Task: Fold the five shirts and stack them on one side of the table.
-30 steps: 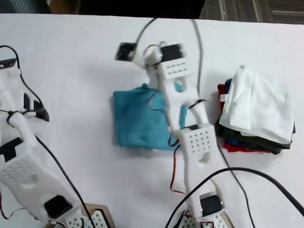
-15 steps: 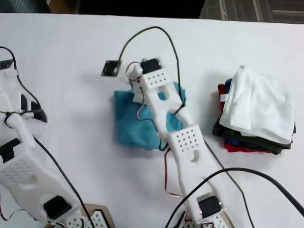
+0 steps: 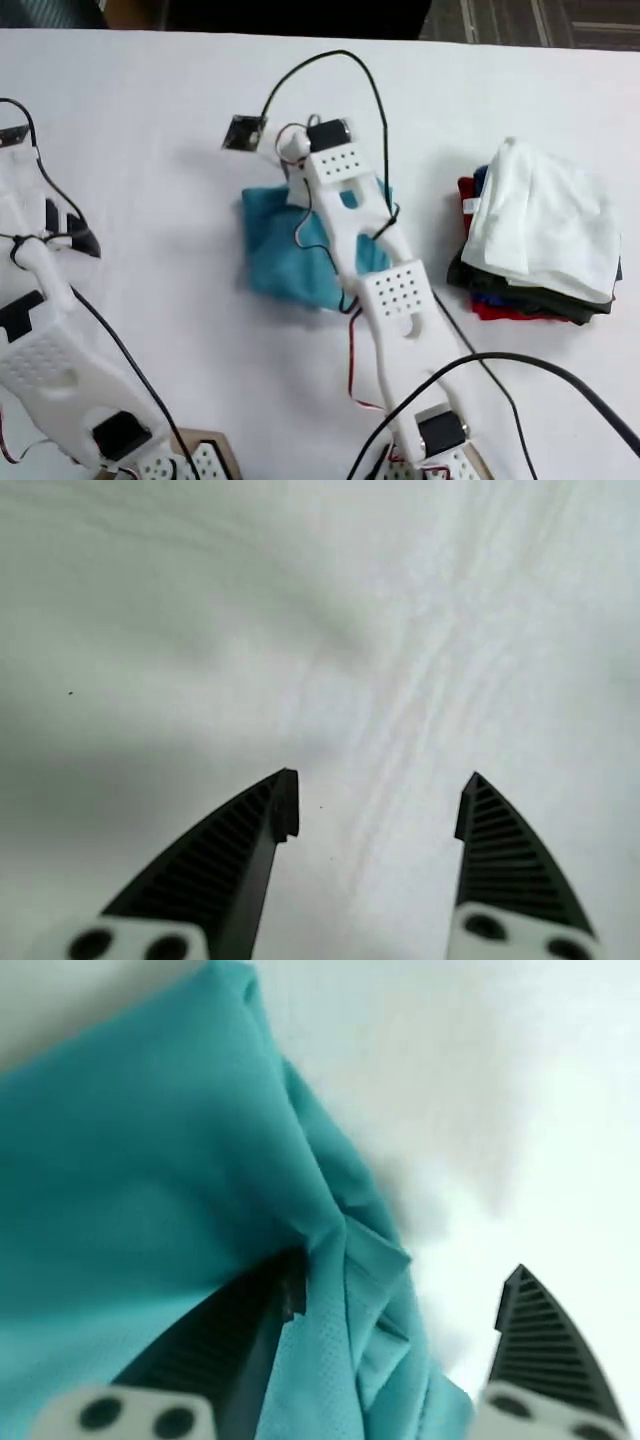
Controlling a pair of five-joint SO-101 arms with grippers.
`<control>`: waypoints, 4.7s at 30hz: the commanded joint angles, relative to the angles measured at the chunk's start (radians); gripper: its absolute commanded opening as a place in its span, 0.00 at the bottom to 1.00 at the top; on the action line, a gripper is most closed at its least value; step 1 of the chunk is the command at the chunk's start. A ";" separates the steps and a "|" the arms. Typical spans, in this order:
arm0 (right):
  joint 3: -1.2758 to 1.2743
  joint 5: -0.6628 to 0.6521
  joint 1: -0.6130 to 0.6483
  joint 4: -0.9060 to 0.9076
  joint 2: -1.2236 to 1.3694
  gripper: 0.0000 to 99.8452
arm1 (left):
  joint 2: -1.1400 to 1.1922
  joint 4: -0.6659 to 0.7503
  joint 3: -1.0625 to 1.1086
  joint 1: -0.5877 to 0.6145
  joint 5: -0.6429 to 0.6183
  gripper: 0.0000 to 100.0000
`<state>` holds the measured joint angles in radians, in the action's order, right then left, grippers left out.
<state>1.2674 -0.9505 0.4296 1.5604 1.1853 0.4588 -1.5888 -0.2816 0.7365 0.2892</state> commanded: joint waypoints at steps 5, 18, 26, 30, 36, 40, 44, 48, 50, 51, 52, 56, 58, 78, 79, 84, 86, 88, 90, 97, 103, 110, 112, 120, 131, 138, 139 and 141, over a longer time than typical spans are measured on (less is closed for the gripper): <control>0.012 0.002 -0.018 0.021 0.039 0.31 | -0.072 0.000 -0.005 0.009 0.008 0.27; -0.325 0.003 0.016 0.156 -0.110 0.24 | -0.104 0.000 0.001 0.009 0.003 0.27; -0.331 0.003 0.012 0.124 -0.271 0.24 | -0.193 0.000 0.002 0.002 0.003 0.27; -0.276 0.003 0.010 0.071 -0.269 0.24 | -0.193 0.000 0.004 0.003 0.003 0.27; -0.256 0.003 0.008 0.051 -0.220 0.05 | -0.195 0.000 0.004 0.005 0.003 0.27; -0.183 0.003 -0.002 0.051 -0.194 0.02 | -0.195 0.000 0.004 0.008 0.003 0.27; -0.083 0.002 -0.005 0.107 -0.206 0.02 | -0.193 0.000 0.004 0.003 0.003 0.27; -0.018 0.002 -0.010 0.136 -0.211 0.02 | -0.193 0.005 0.004 -0.006 0.003 0.27; -0.017 0.002 -0.008 0.130 -0.199 0.02 | -0.193 0.003 0.004 -0.008 0.003 0.27; -0.020 0.002 -0.005 0.120 -0.188 0.02 | -0.193 0.003 0.004 -0.008 0.003 0.27; -0.020 0.002 -0.004 0.096 -0.173 0.02 | -0.193 0.002 0.004 -0.006 0.003 0.27; -0.011 0.002 -0.002 0.028 -0.097 0.02 | -0.195 0.000 0.004 0.000 0.006 0.27; -0.011 0.002 -0.004 0.048 -0.079 0.02 | -0.196 0.000 0.004 0.000 0.006 0.27; 0.034 0.025 -0.122 0.137 -0.150 0.20 | -0.192 0.008 0.004 -0.018 0.006 0.27; 0.029 0.025 -0.128 0.142 -0.163 0.20 | -0.192 0.009 0.004 -0.018 0.006 0.27; 0.028 0.026 -0.137 0.148 -0.213 0.20 | -0.192 0.009 0.004 -0.018 0.006 0.27; 0.028 0.029 -0.131 0.148 -0.234 0.20 | -0.190 0.011 0.004 -0.018 0.006 0.27; 0.028 0.031 -0.120 0.150 -0.245 0.20 | -0.190 0.011 0.004 -0.018 0.006 0.27; 0.002 0.031 -0.116 0.150 -0.246 0.20 | -0.190 0.011 0.004 -0.018 0.006 0.27; -0.173 0.032 -0.110 0.150 -0.257 0.26 | -0.190 0.023 0.004 -0.014 0.009 0.27; -0.181 0.031 -0.150 0.150 -0.257 0.26 | -0.190 0.023 0.004 -0.014 0.009 0.27; -0.178 0.031 -0.180 0.151 -0.325 0.26 | -0.190 0.025 0.004 -0.018 0.009 0.27; -0.184 0.031 -0.183 0.151 -0.372 0.26 | -0.190 0.025 0.004 -0.018 0.009 0.27; -0.514 0.026 -0.188 0.150 -0.567 0.26 | -0.190 0.025 0.004 -0.017 0.009 0.27; -0.618 0.021 -0.303 0.102 -0.510 0.26 | -0.190 0.025 0.002 -0.017 0.009 0.27; -0.618 0.021 -0.286 0.051 -0.426 0.26 | -0.190 0.025 0.002 -0.015 0.009 0.27; -0.618 0.021 -0.285 0.048 -0.418 0.26 | -0.190 0.025 0.002 -0.015 0.009 0.27; -0.618 0.021 -0.286 0.045 -0.410 0.25 | -0.190 0.025 0.002 -0.014 0.009 0.27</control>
<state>0.6444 -0.9260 0.1366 1.6157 0.7802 0.3376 -1.5781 -0.2754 0.7304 0.2892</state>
